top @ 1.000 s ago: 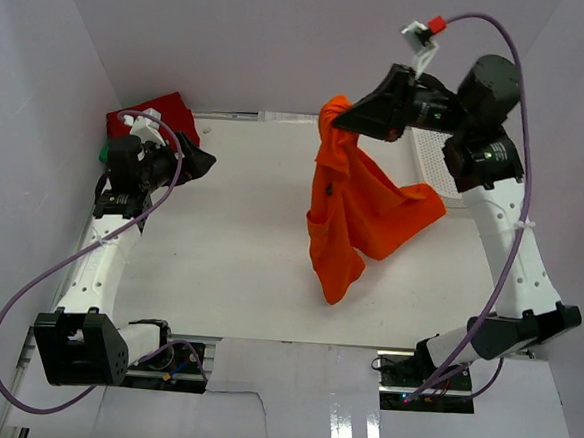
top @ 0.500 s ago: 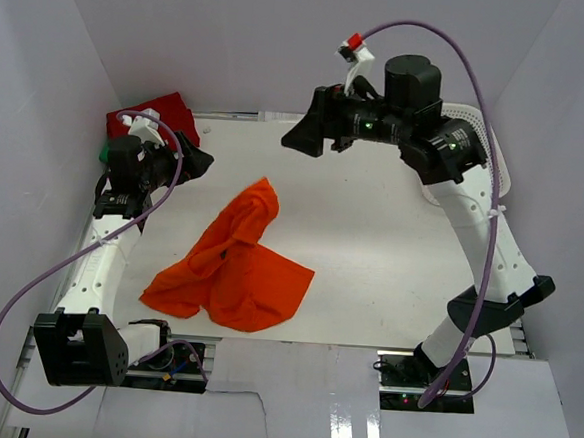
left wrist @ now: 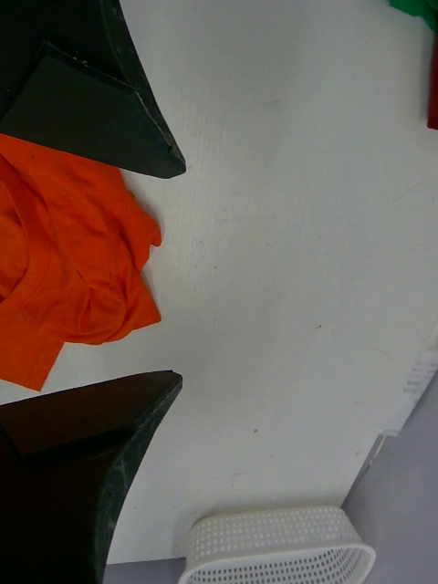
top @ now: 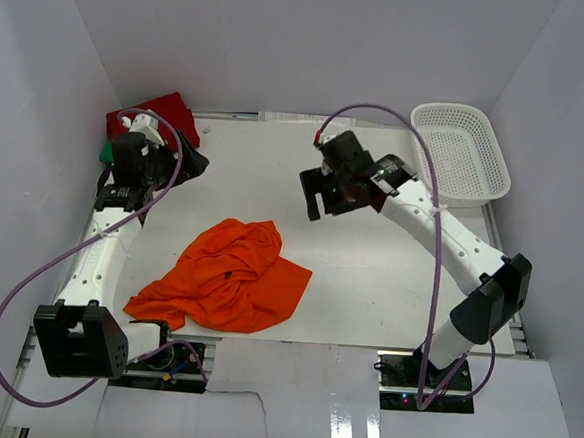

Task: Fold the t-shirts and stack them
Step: Flatten out the tshirt

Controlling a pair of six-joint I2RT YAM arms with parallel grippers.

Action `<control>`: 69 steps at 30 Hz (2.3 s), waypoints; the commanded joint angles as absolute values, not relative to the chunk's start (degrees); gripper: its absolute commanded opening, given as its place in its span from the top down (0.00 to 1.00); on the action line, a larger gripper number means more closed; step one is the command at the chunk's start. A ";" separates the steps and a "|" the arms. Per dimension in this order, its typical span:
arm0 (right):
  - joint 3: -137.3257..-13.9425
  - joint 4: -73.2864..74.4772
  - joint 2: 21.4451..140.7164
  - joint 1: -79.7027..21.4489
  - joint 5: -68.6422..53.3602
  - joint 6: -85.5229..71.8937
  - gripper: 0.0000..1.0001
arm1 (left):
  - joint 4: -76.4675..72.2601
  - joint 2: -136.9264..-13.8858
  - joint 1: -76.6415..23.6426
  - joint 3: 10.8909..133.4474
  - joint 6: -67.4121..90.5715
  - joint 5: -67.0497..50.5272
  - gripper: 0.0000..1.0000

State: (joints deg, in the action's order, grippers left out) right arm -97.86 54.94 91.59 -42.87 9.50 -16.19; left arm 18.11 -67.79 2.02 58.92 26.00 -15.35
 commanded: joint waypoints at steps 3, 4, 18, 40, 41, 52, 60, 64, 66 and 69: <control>-86.84 43.52 94.65 -45.52 5.45 -16.17 0.18 | 26.18 -70.49 2.11 63.10 29.09 -5.19 0.02; -85.70 42.81 96.14 -45.79 4.67 -16.26 0.19 | 26.19 -70.75 2.54 63.02 29.53 -5.45 0.02; -96.30 32.61 116.43 -46.41 0.70 -13.89 0.39 | 24.87 -72.78 11.87 59.07 32.61 -13.98 0.02; -113.37 35.07 134.03 -49.75 -5.88 -13.01 0.80 | 23.55 -72.69 11.87 56.95 30.76 -13.45 0.02; -114.25 34.98 134.03 -49.83 -7.11 -12.31 0.92 | 23.47 -72.60 11.87 57.04 30.85 -13.45 0.02; -135.20 30.43 113.19 -47.56 -19.60 -3.69 0.92 | 24.08 -70.58 13.89 56.78 33.66 -10.72 0.02; -117.16 42.60 89.21 -25.59 -18.72 -6.06 0.92 | 23.91 -71.01 13.45 58.09 31.47 -16.59 0.05; -113.39 49.39 87.28 -24.61 -15.02 -7.55 0.92 | 23.82 -76.89 7.49 58.88 29.62 -23.37 0.07; -110.57 48.43 85.26 -24.70 -17.40 -9.22 0.92 | 23.91 -82.95 1.88 61.15 28.31 -26.53 0.07; -112.93 52.62 85.25 -25.40 -16.97 -9.75 0.92 | 25.14 -91.20 -5.24 64.76 28.73 -28.66 0.07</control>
